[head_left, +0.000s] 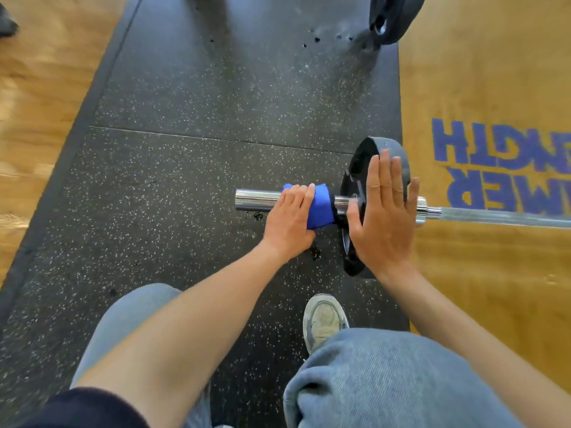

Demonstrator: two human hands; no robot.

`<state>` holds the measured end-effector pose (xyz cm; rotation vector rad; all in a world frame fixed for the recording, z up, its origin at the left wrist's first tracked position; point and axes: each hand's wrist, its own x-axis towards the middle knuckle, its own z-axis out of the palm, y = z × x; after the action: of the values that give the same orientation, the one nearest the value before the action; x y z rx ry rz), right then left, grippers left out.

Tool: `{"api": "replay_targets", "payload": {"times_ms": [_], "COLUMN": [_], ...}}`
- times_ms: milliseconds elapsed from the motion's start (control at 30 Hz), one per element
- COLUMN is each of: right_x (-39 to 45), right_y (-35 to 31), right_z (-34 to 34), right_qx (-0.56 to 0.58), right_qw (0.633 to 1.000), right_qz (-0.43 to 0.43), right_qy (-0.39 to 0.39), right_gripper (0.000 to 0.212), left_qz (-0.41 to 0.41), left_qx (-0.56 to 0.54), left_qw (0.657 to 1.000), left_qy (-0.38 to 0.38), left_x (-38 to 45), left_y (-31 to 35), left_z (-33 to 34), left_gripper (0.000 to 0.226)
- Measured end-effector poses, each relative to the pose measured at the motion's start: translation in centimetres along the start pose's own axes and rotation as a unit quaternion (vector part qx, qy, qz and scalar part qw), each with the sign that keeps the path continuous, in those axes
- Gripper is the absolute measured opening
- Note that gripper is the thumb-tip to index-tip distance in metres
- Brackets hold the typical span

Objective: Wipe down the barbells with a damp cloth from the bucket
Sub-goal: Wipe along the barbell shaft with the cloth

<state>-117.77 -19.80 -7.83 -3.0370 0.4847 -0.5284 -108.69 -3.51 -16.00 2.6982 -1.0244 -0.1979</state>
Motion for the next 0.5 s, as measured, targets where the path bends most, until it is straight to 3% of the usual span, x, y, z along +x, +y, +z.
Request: {"api": "replay_targets", "payload": {"times_ms": [133, 233, 367, 500], "right_x": [0.1, 0.4, 1.1, 1.8], "right_y": [-0.3, -0.3, 0.1, 0.4], "right_z": [0.0, 0.2, 0.5, 0.6], "right_qx": [0.017, 0.019, 0.023, 0.028], "right_qw": [0.999, 0.999, 0.998, 0.999], "right_qz": [0.025, 0.021, 0.032, 0.033], "right_qy": [0.026, 0.037, 0.039, 0.025], "right_gripper": [0.072, 0.067, 0.063, 0.063], "left_qz": [-0.068, -0.100, 0.003, 0.016], "left_qx": [0.034, 0.044, 0.050, 0.079], "left_qw": [0.997, 0.994, 0.998, 0.996], "left_qy": [0.023, -0.002, -0.043, -0.030], "left_x": [-3.6, -2.1, 1.9, 0.4], "left_y": [-6.1, -4.1, 2.3, -1.5], "left_z": [-1.5, -2.0, -0.9, -1.3], "left_gripper": [0.097, 0.098, 0.110, 0.100]}}
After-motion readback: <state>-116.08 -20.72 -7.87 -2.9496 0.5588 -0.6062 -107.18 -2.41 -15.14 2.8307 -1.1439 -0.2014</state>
